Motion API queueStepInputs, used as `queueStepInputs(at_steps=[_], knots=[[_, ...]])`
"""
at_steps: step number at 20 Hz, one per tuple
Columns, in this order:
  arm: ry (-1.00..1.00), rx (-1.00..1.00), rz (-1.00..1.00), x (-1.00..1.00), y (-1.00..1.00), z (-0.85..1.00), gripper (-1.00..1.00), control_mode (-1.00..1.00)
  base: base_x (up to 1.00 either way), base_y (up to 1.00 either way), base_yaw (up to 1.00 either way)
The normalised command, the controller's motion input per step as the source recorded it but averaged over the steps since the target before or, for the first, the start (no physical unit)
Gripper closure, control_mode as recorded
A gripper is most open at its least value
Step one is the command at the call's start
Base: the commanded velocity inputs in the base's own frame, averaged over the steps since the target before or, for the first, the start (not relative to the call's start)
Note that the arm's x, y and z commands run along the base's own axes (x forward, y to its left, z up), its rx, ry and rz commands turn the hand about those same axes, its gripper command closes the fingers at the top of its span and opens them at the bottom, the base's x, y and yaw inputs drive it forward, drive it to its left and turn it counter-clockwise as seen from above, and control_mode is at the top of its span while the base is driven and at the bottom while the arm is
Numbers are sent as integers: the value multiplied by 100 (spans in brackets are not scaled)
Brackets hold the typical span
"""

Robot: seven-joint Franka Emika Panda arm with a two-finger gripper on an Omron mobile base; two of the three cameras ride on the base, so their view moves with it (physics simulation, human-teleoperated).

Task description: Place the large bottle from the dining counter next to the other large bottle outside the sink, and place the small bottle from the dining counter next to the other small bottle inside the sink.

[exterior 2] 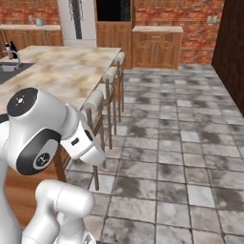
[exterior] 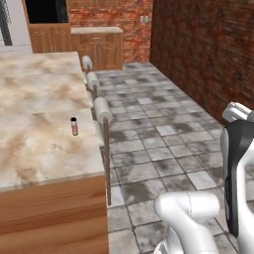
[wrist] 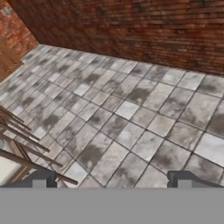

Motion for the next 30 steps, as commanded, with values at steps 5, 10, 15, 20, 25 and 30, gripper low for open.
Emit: queueStepInputs(at_steps=[5,10,15,20,25,30], knots=[[0,0,0,0,0,0,-100,100,0,1,25],[0,0,0,0,0,0,-100,100,0,0,25],[0,0,0,0,0,0,-100,100,-1,0,25],[0,0,0,0,0,0,-100,100,-23,-9,24],[0,0,0,0,0,0,-100,100,-49,-34,19],[0,0,0,0,0,0,-100,100,-40,-38,20]])
